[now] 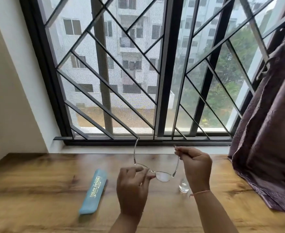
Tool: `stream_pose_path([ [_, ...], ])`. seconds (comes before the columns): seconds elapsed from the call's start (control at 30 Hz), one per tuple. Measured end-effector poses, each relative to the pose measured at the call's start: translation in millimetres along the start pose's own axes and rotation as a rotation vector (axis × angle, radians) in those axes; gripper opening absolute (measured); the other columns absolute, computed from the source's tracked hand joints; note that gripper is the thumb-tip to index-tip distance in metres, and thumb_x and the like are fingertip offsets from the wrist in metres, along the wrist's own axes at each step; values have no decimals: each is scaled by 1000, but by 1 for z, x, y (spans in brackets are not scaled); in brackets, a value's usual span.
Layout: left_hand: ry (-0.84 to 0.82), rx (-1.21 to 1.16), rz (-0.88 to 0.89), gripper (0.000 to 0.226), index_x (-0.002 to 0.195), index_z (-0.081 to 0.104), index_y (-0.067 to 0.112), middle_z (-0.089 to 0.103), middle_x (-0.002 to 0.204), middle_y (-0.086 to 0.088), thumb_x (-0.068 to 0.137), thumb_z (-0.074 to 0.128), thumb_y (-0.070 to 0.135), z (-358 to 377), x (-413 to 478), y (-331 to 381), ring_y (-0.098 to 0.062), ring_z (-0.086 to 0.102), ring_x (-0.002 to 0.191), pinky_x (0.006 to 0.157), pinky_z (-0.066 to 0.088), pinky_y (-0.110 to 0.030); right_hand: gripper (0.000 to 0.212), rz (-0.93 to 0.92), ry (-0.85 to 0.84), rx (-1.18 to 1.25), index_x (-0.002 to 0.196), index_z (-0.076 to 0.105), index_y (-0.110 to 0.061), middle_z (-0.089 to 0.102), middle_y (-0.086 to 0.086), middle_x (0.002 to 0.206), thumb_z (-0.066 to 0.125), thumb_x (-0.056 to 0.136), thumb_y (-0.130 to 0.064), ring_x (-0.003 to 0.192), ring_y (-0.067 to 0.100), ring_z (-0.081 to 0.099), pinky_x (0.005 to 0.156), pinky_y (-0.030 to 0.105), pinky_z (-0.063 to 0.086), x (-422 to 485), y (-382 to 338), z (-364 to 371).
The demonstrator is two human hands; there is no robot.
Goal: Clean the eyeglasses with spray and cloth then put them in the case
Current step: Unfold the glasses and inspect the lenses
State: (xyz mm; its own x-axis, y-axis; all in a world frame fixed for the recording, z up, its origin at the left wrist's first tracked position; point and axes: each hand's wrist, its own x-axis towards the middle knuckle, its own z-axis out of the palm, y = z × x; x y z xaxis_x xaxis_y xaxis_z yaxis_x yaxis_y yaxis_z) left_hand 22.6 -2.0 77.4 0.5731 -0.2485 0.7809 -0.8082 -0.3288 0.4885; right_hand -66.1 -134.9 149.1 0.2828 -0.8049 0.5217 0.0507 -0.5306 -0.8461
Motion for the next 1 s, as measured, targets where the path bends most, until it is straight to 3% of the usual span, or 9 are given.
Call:
stream_pose_path([
  [0.2, -265, 75, -11, 24, 71, 74, 29, 61, 66, 16, 61, 65, 49, 24, -5, 35, -13, 44, 71, 60, 46, -28, 28, -3, -5, 0, 71, 73, -21, 67, -15, 65, 75, 65, 6, 68, 6, 67, 70, 29, 56, -11, -7, 10],
  [0.3, -289, 121, -42, 24, 68, 74, 29, 61, 64, 16, 54, 67, 48, 27, -4, 41, -15, 46, 68, 58, 43, -28, 22, -9, -7, -4, 71, 75, -15, 67, -14, 64, 76, 65, 6, 67, 3, 65, 68, 24, 54, -14, -10, 12],
  [0.4, -302, 149, -69, 21, 65, 73, 29, 61, 62, 16, 53, 68, 46, 29, -3, 43, -15, 48, 65, 60, 39, -28, 27, 23, -1, 20, 69, 74, -20, 65, -21, 60, 76, 65, 6, 65, 1, 66, 67, 19, 54, -16, -12, 13],
  [0.57, -306, 117, -61, 12, 55, 68, 24, 59, 54, 14, 58, 72, 35, 33, -3, 39, -14, 47, 62, 64, 30, -22, 39, 72, -24, 105, 65, 71, -33, 71, -11, 64, 77, 64, 6, 63, 8, 67, 69, 32, 56, -17, -14, 14],
  [0.67, -302, 50, -76, 12, 52, 68, 21, 58, 49, 11, 56, 79, 22, 31, 2, 36, -14, 48, 57, 62, 33, -20, 34, 106, -92, 186, 65, 73, -27, 73, -1, 67, 76, 63, 7, 67, 15, 69, 71, 33, 55, -16, -17, 14],
  [0.8, -260, -41, -134, 6, 53, 69, 21, 60, 52, 11, 58, 70, 18, 26, 10, 39, -10, 46, 59, 63, 32, -13, 27, 182, -142, 356, 74, 74, -16, 74, 1, 71, 72, 67, 10, 71, 13, 69, 67, 20, 53, -12, -23, 12],
  [1.0, -304, -105, -131, 19, 54, 67, 21, 62, 53, 13, 57, 77, 5, 23, 16, 36, -7, 44, 59, 61, 29, -9, 23, 221, -25, 396, 82, 73, -10, 74, 3, 79, 70, 70, 9, 76, 13, 69, 72, 21, 55, -8, -13, 7],
])
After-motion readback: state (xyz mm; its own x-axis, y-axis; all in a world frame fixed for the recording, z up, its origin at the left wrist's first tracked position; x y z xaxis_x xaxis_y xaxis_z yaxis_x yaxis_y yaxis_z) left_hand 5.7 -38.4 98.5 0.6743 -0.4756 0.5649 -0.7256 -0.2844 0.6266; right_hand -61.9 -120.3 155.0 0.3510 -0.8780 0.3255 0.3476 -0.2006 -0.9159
